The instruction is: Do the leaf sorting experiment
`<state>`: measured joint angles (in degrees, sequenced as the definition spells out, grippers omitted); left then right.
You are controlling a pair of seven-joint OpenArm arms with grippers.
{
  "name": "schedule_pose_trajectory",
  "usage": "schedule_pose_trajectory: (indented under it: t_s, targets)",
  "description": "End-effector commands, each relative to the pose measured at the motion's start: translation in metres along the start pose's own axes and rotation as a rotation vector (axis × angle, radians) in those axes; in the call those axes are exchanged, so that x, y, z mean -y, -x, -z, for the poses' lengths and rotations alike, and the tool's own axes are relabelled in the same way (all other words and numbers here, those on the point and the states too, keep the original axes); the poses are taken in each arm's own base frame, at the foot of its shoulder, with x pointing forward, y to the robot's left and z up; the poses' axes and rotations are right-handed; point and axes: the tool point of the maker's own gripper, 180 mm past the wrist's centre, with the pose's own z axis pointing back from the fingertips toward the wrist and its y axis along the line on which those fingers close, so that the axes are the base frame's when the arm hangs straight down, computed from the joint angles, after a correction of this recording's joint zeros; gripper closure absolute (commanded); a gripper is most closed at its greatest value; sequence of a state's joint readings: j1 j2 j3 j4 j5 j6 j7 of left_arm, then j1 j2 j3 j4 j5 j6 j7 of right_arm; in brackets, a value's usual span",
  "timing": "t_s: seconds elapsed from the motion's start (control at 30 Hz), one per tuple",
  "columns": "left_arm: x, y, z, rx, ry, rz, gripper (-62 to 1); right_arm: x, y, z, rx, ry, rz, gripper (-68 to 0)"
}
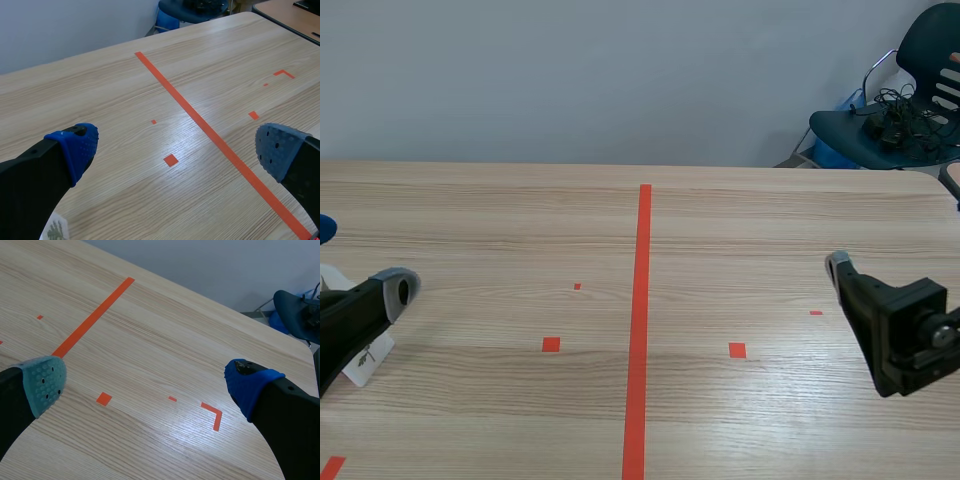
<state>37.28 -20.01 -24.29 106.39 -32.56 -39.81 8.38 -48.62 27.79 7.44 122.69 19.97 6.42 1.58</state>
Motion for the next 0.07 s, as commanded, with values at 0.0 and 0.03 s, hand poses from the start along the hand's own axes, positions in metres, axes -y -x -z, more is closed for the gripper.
schedule_pose_trajectory:
  t_s: [0.0,0.03]
  targets:
    - [-0.0003,-0.0053,0.0,0.028,-0.002,-0.008,-62.3,0.0014,-0.0118,-0.0001,0.04,0.005,-0.007,-67.9]
    - [-0.0003,-0.0053,0.0,0.028,-0.002,-0.008,-62.3,0.0014,-0.0117,-0.0001,0.039,0.005,-0.007,-67.9]
